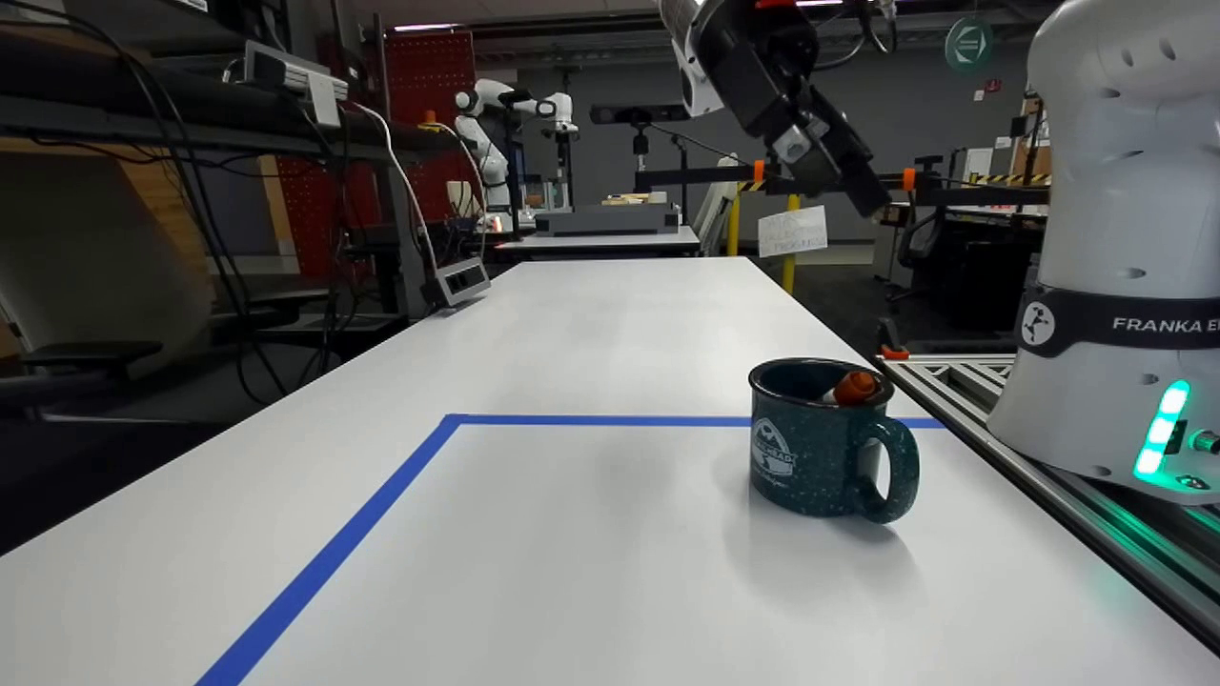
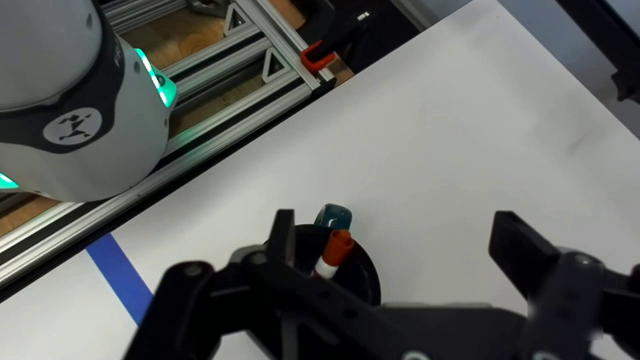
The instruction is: Remove the marker from the cup
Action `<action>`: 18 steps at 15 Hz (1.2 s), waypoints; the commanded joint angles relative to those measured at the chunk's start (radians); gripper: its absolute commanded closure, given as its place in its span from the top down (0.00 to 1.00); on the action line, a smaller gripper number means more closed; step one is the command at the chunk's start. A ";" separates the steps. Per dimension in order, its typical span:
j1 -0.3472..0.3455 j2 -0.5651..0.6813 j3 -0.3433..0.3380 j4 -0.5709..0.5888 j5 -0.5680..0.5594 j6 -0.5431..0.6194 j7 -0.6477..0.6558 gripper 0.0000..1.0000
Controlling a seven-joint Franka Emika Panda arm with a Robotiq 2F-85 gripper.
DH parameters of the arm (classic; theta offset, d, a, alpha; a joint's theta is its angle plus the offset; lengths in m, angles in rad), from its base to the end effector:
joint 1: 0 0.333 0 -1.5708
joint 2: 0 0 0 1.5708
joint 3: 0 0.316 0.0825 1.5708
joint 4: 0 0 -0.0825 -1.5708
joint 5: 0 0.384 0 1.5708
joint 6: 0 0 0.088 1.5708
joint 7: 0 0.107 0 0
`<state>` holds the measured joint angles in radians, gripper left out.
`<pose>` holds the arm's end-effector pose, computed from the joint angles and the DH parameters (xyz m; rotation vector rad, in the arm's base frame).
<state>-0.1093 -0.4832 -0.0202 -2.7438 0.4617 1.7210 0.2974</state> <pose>0.3044 0.0026 0.3413 -2.5198 0.8078 0.7787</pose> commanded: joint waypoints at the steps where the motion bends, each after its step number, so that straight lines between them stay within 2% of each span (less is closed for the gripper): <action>1: -0.007 0.047 0.001 -0.009 0.056 0.067 0.054 1.00; 6: 0.000 0.122 -0.006 -0.010 0.110 0.184 0.066 1.00; 8: 0.001 0.110 -0.008 -0.009 0.074 0.156 0.059 1.00; 12: 0.003 0.130 -0.004 0.001 0.079 0.159 0.075 1.00; 18: 0.001 0.230 -0.005 0.013 0.079 0.171 0.118 1.00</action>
<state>-0.1126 -0.3066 -0.0226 -2.7475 0.5375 1.8831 0.3868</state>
